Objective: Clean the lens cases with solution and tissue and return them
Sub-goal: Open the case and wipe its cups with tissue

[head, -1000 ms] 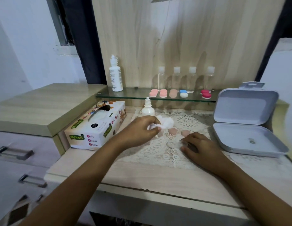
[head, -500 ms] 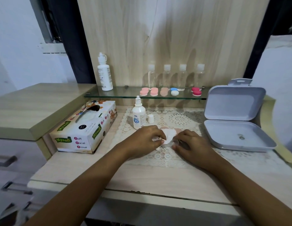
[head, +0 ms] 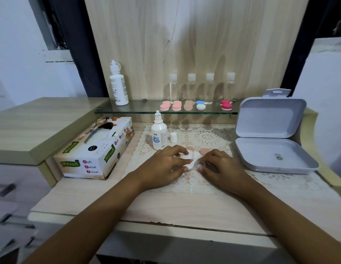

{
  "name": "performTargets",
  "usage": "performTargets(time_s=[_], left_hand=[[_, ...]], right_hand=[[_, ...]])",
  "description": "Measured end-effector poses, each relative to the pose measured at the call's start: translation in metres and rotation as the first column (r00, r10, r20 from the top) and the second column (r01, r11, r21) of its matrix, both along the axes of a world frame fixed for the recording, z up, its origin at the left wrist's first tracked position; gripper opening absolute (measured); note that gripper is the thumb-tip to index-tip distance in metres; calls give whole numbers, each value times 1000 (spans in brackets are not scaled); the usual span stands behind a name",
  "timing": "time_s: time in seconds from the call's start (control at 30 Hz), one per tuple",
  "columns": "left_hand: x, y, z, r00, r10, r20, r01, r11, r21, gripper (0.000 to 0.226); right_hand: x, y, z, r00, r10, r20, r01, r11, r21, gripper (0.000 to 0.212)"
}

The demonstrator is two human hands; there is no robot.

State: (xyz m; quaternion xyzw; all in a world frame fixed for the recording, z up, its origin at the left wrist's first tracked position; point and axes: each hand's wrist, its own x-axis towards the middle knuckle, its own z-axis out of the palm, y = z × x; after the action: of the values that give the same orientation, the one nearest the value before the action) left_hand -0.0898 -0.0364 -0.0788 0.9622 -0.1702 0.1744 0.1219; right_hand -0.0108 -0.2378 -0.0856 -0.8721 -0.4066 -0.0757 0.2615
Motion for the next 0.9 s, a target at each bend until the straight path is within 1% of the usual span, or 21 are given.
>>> performTargets(time_s=[0.13, 0.23, 0.37, 0.43, 0.5, 0.57, 0.67, 0.73, 0.77, 0.8, 0.83, 0.9], left_hand=[[1, 1, -2, 993, -34, 110, 24, 995, 95, 31], [1, 0, -3, 988, -45, 147, 28, 993, 114, 32], [3, -3, -5, 976, -41, 212, -8, 974, 228, 30], [4, -4, -4, 971, -48, 234, -12, 969, 247, 30], [4, -5, -4, 971, -52, 235, -3, 973, 230, 31], [5, -4, -6, 974, -51, 222, 13, 985, 172, 29], [7, -4, -9, 988, -32, 149, 29, 999, 18, 18], [7, -4, -10, 997, -14, 80, 20, 997, -81, 18], [6, -5, -9, 998, -8, 57, 13, 995, -102, 20], [5, -4, -9, 999, -5, 50, 10, 995, -99, 23], [4, -4, -8, 998, -2, 63, 6, 998, -64, 25], [3, -4, -7, 988, 5, 152, -19, 996, 90, 29]], right_hand=[[0, 1, 0, 1000, -1, -6, 1, 1000, -1, 28], [0, 0, 0, 1000, 4, -9, -4, 1000, -3, 27], [0, -1, 1, 1000, 17, -20, -17, 1000, 2, 26], [0, -1, 0, 1000, 19, -23, -19, 1000, -3, 28], [-1, -1, 1, 1000, 16, -26, -16, 1000, -14, 31], [-1, -1, 2, 999, 11, -36, -12, 999, -30, 35], [-2, -1, 3, 999, 8, -51, -10, 1000, -28, 46], [-1, -1, 3, 998, 13, -61, -15, 1000, -21, 44], [-1, -1, 3, 998, 18, -65, -19, 1000, -20, 43], [-1, -1, 3, 997, 21, -68, -23, 999, -24, 41], [-1, -1, 3, 997, 22, -71, -25, 999, -31, 39], [-1, -1, 3, 996, 25, -81, -29, 999, -38, 39]])
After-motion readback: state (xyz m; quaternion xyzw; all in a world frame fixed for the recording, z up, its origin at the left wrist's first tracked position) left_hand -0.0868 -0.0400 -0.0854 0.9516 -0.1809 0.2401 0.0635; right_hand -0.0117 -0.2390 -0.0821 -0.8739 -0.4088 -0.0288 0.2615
